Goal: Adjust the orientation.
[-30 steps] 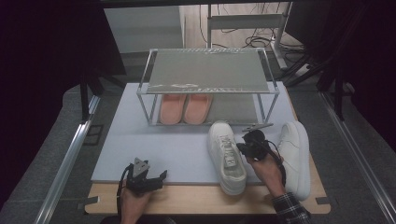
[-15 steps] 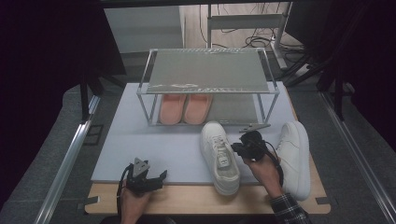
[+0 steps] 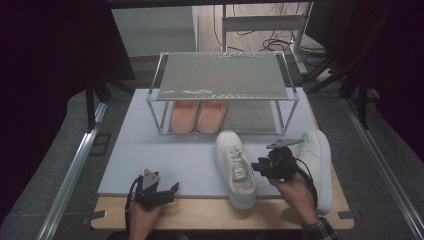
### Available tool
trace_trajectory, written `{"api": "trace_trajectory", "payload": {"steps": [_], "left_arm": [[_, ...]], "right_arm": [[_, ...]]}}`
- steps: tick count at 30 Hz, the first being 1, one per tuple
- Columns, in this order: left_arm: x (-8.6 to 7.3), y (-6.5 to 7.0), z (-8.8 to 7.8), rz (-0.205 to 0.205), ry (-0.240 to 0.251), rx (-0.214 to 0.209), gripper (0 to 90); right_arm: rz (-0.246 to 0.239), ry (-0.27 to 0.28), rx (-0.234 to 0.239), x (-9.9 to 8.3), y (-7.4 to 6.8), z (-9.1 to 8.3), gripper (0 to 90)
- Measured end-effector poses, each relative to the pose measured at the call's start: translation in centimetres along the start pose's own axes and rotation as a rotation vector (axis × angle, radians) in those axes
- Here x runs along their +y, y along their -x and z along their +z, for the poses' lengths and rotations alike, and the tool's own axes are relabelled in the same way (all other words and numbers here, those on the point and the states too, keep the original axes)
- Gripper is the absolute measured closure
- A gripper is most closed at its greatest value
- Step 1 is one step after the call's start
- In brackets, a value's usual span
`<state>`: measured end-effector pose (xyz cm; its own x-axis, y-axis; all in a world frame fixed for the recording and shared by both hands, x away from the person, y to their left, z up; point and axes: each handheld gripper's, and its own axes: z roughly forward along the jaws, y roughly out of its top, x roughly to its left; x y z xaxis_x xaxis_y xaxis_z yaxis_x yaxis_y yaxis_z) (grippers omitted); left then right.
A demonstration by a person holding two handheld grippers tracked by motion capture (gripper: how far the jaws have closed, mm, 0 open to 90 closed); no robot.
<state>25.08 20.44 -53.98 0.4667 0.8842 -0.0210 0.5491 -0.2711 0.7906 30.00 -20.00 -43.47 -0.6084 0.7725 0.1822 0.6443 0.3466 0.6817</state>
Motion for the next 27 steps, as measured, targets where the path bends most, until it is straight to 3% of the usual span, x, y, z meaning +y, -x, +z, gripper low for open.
{"api": "trace_trajectory", "payload": {"steps": [8,17,21,23,27], "left_arm": [[0.0,0.0,0.0,-0.003,0.0,0.0,12.5],[0.0,0.0,0.0,0.0,0.0,0.0,12.5],[0.0,0.0,0.0,0.0,0.0,0.0,12.6],[0.0,0.0,0.0,0.0,0.0,0.0,12.5],[0.0,0.0,0.0,0.0,0.0,0.0,12.6]], "right_arm": [[-0.008,0.02,0.033,-0.2,-1.0,-0.7,54.1],[-0.013,-0.001,0.039,-0.1,-1.5,1.2,53.6],[-0.007,-0.011,0.034,0.0,-1.5,2.0,55.8],[-0.005,-0.009,0.018,0.0,-1.5,2.2,63.0],[0.03,0.002,0.032,-0.1,-1.1,2.1,70.0]]}}
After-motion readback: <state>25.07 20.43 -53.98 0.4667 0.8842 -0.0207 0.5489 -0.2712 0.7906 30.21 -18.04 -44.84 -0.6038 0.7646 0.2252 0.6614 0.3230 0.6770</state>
